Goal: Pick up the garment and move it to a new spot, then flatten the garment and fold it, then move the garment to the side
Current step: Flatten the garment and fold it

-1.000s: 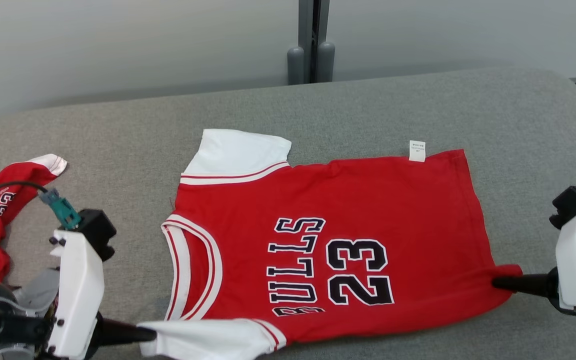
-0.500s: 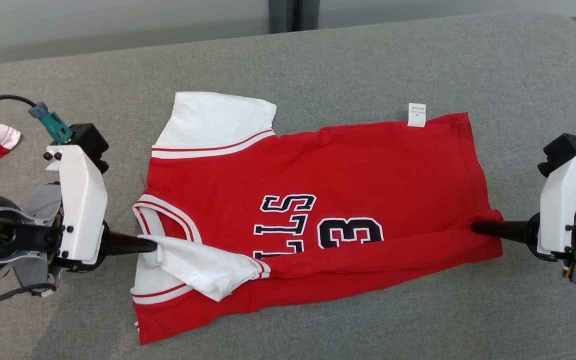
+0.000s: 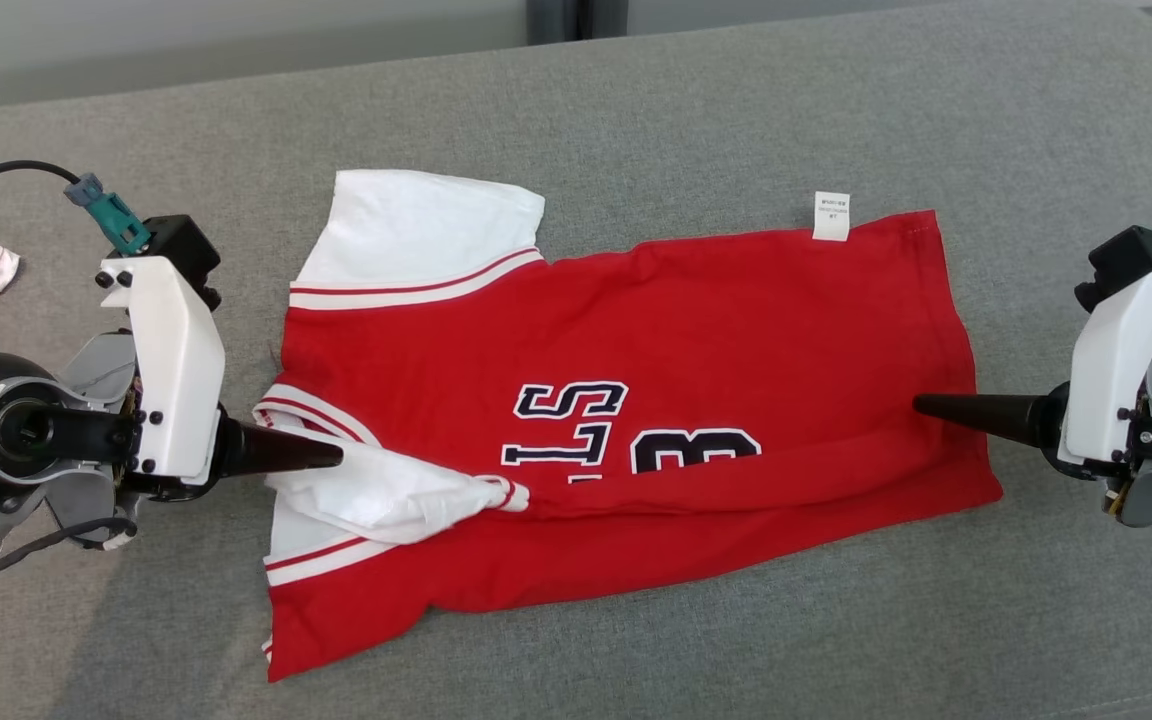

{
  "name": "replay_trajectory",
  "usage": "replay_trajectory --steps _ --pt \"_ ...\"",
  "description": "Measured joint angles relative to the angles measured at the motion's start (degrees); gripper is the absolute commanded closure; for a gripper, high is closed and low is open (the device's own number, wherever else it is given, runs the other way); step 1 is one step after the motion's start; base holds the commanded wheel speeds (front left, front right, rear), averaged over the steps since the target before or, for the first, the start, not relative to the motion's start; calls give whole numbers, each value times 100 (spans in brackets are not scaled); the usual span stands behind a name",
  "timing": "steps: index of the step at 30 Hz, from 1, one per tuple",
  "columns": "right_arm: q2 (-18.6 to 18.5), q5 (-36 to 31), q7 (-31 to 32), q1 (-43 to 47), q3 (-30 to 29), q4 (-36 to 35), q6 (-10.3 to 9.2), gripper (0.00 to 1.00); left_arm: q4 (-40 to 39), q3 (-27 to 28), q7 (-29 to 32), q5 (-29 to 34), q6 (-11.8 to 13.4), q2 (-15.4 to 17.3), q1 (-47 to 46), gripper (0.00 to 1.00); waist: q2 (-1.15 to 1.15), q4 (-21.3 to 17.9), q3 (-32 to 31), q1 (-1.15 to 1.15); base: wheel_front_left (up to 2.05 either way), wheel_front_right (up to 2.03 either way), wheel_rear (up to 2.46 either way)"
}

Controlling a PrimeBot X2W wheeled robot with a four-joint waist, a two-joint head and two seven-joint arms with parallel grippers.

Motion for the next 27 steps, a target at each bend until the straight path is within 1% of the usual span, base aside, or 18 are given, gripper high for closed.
replay_trajectory --steps 5,9,13,17,20,21,22,23,24,27 --pt "-14 159 -292 107 -119 127 0 0 177 136 -369 3 -201 -67 34 0 0 68 -197 0 0 0 0" --pt "-55 342 -823 364 -320 55 0 0 212 266 -813 45 -453 -65 207 0 0 137 -406 0 0 0 0" --pt "-157 320 -1685 700 -547 -209 0 0 142 416 -1567 257 -709 -15 446 0 0 213 -645 0 0 0 0" --pt "-245 68 -2751 1128 -717 -408 0 0 3 621 -2610 526 -805 5 823 0 0 288 -888 0 0 0 0" --pt "-259 -221 -3582 1449 -786 -504 0 0 -188 713 -3341 680 -782 31 1234 0 0 339 -1057 0 0 0 0" --pt "-259 -341 -3871 1541 -810 -519 0 0 -256 735 -3597 757 -710 64 1369 0 0 353 -1109 0 0 0 0" --pt "-263 -559 -4351 1699 -838 -505 0 0 -386 786 -4136 964 -527 144 1612 0 0 372 -1188 0 0 0 0" --pt "-255 -671 -4482 1779 -854 -477 0 0 -445 824 -4408 1067 -415 171 1744 0 0 380 -1217 0 0 0 0" --pt "-255 -671 -4482 1779 -854 -477 0 0 -445 824 -4408 1067 -415 171 1744 0 0 380 -1217 0 0 0 0" --pt "-174 -990 -4674 2022 -1004 -381 0 0 -644 904 -5276 1410 -26 191 2136 0 0 381 -1254 0 0 0 0"
